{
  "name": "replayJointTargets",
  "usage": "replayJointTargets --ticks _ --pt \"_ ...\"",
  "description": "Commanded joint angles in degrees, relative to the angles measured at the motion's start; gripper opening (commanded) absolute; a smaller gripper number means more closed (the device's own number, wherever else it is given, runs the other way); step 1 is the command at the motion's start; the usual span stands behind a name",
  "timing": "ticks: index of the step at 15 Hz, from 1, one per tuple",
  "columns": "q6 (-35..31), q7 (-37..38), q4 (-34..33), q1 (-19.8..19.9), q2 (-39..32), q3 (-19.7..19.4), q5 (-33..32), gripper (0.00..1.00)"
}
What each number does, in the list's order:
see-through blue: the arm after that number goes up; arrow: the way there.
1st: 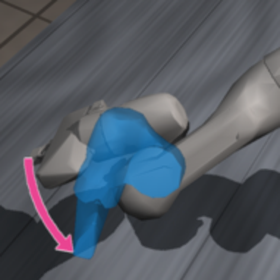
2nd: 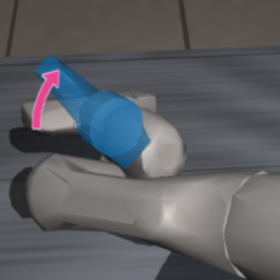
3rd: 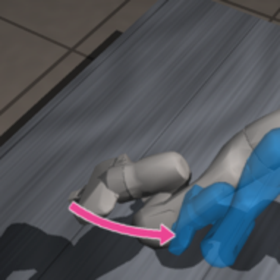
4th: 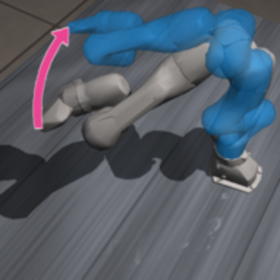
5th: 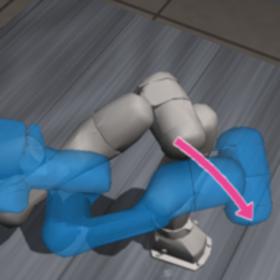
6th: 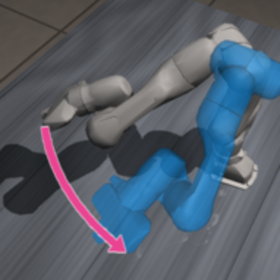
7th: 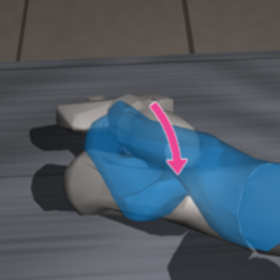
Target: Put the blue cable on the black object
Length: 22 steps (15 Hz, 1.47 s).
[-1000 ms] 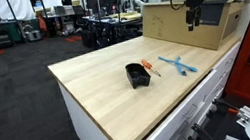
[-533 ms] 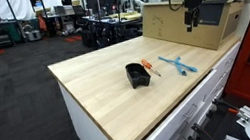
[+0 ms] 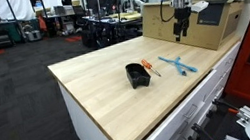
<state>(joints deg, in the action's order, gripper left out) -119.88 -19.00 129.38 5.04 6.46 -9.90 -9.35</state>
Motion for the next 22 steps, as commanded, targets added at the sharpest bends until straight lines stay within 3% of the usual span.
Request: replayJointTargets --ticks 1,8,15,16,18,22 --pt "-4.1 0.0 -0.8 0.7 -6.1 0.5 1.4 1.00" --pt "-10.2 2.0 -2.4 1.4 -16.9 1.1 1.9 1.00" --pt "-10.6 3.5 -5.4 1.7 -23.3 1.6 1.9 0.98" --pt "-10.7 3.8 -6.0 1.7 -24.2 1.5 1.7 0.74" --pt "-10.5 4.6 -6.8 1.6 -25.3 1.5 1.4 0.69" --pt "-10.1 5.3 -8.6 1.8 -27.0 1.6 1.4 0.40"
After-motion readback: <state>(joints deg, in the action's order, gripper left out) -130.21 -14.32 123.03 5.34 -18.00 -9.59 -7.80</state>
